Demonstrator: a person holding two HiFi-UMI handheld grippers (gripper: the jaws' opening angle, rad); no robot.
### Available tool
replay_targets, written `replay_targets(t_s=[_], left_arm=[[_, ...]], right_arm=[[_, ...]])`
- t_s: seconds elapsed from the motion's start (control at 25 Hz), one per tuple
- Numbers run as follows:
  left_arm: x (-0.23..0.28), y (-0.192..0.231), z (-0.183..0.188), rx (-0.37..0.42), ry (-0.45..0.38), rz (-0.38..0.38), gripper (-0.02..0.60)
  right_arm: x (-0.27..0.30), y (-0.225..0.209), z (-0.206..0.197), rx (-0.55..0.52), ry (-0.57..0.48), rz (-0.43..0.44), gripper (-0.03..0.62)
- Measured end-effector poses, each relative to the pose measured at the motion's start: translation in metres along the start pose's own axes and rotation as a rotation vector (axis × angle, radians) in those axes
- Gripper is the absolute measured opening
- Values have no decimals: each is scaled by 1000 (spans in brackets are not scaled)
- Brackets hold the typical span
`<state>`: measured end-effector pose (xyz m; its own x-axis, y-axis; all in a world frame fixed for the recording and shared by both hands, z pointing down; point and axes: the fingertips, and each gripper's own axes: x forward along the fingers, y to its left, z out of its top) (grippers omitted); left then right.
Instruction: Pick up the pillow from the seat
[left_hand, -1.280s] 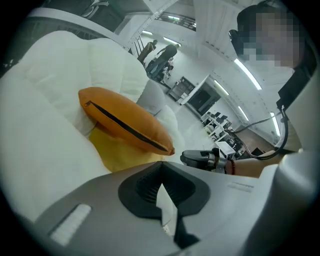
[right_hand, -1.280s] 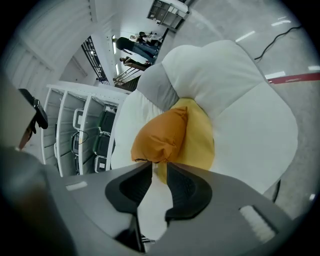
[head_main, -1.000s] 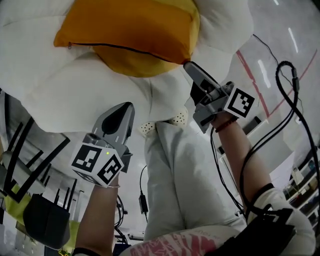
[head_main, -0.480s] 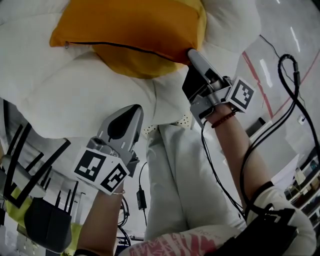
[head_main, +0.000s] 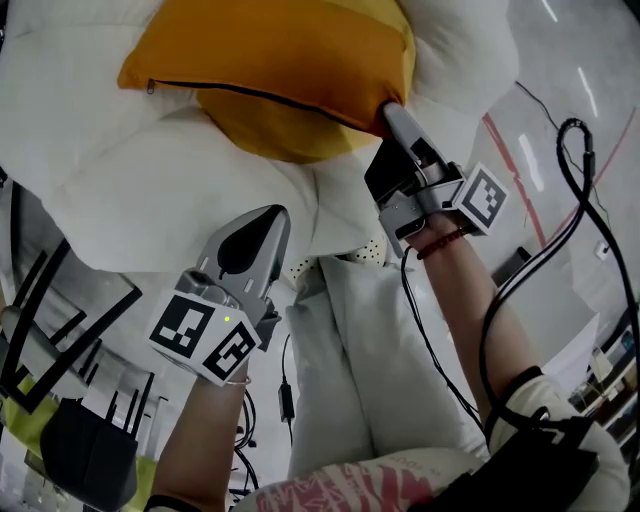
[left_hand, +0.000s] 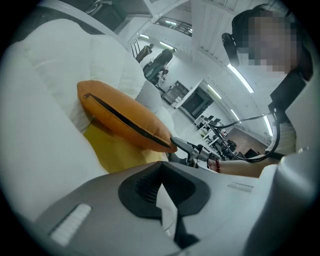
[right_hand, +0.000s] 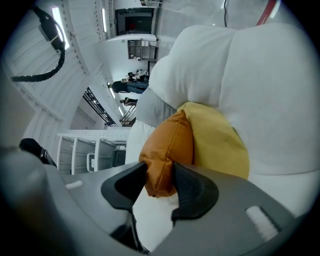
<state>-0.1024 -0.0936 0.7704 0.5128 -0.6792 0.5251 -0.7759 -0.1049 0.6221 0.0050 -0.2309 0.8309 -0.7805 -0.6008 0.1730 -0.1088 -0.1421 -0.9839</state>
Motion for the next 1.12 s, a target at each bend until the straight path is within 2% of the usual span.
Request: replay_targets(t_s=[0.16, 0.28, 0.4, 0.52, 0.68, 0.88, 1.04, 1.12], left_arm=[[-2, 2, 13, -9, -26, 32, 17], [-7, -8, 23, -22, -29, 39, 17], [-23, -28, 32, -28, -28, 49, 17], [-44, -52, 53, -24, -65, 55, 17], [-70, -90, 96, -13, -127, 46, 17], [-104, -126, 161, 83, -190, 41, 17], [-134, -147, 213, 129, -265, 68, 17], [-152, -154, 235, 121, -306, 91, 17]], right_arm=[[3, 5, -1, 6, -7, 9, 143], [-3, 19, -6, -34, 5, -2, 129], [-21, 44, -13, -68, 15, -10, 118], [-39, 82, -12, -52, 4, -1, 101], [-58, 139, -9, -101, 26, -7, 83], [-75, 212, -3, -135, 29, -2, 70], [-88, 274, 12, -150, -7, 49, 67], [-93, 306, 14, -148, -28, 79, 67]])
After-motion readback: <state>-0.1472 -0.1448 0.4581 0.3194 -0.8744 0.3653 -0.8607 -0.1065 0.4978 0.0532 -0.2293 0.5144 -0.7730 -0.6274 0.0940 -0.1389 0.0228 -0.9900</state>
